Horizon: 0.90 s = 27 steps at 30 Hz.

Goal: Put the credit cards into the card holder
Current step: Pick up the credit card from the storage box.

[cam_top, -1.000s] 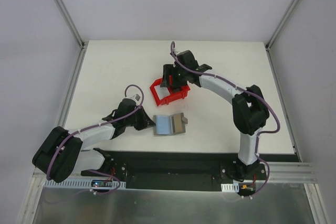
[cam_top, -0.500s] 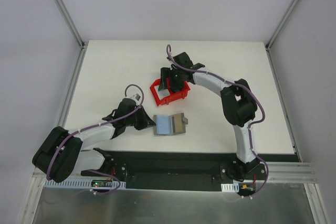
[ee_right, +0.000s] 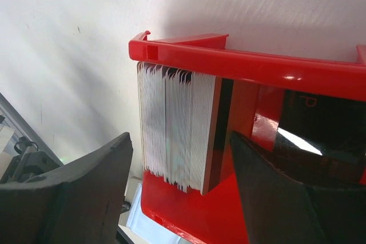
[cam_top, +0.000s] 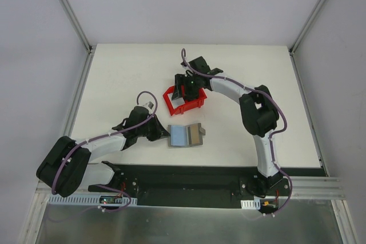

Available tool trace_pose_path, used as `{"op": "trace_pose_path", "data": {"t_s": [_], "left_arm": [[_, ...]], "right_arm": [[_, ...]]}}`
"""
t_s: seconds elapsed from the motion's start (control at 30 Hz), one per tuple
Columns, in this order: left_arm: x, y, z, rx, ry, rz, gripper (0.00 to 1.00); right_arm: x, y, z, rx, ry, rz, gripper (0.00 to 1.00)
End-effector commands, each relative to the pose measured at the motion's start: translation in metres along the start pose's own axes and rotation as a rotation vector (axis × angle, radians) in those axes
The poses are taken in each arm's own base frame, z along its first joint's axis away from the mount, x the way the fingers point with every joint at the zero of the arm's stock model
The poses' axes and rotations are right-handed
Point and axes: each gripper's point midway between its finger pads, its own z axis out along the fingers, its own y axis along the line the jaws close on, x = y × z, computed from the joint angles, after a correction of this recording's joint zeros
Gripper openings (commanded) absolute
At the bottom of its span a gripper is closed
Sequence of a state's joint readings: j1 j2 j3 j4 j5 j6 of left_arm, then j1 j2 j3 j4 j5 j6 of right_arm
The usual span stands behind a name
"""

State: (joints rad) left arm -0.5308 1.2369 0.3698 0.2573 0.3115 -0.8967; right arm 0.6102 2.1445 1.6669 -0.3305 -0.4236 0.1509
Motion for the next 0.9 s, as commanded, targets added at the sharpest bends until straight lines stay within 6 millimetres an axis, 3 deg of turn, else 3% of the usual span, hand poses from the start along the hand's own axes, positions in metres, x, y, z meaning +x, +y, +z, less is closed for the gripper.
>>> {"op": "trace_pose_path", "data": {"t_s": [0.0,0.87], "left_arm": [[-0.007,-0.018,0.001,0.047,-0.006,0.044,0.0],[-0.006,-0.017,0.003,0.045,0.008,0.046,0.0]], "right_arm": [[-0.017,0.024,-0.018,-0.076,-0.04,-0.036,0.7],[-0.027,0.019,-0.034,-0.04,-0.094,-0.041,0.5]]}}
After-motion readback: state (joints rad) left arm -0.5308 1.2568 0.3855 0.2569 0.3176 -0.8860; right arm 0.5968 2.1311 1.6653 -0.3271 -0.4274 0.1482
